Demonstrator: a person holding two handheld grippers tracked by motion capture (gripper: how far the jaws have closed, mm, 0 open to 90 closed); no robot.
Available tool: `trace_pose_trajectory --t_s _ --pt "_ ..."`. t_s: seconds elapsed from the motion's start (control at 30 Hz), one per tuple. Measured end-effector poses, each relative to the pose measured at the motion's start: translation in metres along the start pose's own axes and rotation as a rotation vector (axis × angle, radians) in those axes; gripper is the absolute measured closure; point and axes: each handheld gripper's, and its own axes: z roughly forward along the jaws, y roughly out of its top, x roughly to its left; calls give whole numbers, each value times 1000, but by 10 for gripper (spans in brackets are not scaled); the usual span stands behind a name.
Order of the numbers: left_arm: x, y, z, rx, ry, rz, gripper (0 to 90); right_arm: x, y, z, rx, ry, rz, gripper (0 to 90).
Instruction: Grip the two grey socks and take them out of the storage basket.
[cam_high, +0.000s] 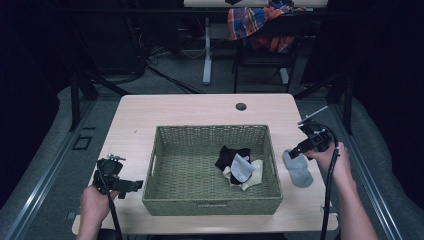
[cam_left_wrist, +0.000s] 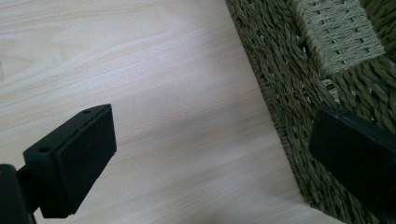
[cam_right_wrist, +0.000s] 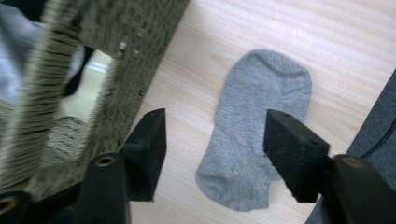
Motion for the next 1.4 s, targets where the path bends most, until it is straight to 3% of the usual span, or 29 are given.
trace_pose_trajectory --t_s 0.03,0.23,0.33,0.4,0.53,0.63,0.77,1.0,1.4 --pt "0 0 0 0 0 0 12 0 1 -4 9 7 -20 355" --pt "0 0 0 -1 -1 -2 12 13 0 -28 -80 36 -46 211" --pt "0 0 0 -2 -2 -1 12 21 1 -38 -94 36 -81 146" --pt "0 0 0 -2 -2 -2 12 31 2 -44 -129 43 -112 130" --pt "0 0 0 1 -2 -1 12 56 6 -54 -142 48 -192 79" --pt "0 0 0 -2 -2 -4 12 67 7 -56 -149 51 -211 61" --pt "0 0 0 0 -1 -1 12 84 11 -54 -157 69 -261 15" --pt "0 0 0 -3 0 -5 11 107 17 -43 -125 81 -340 0" --pt "0 0 0 -2 -1 -5 11 124 26 -19 -84 121 -370 0"
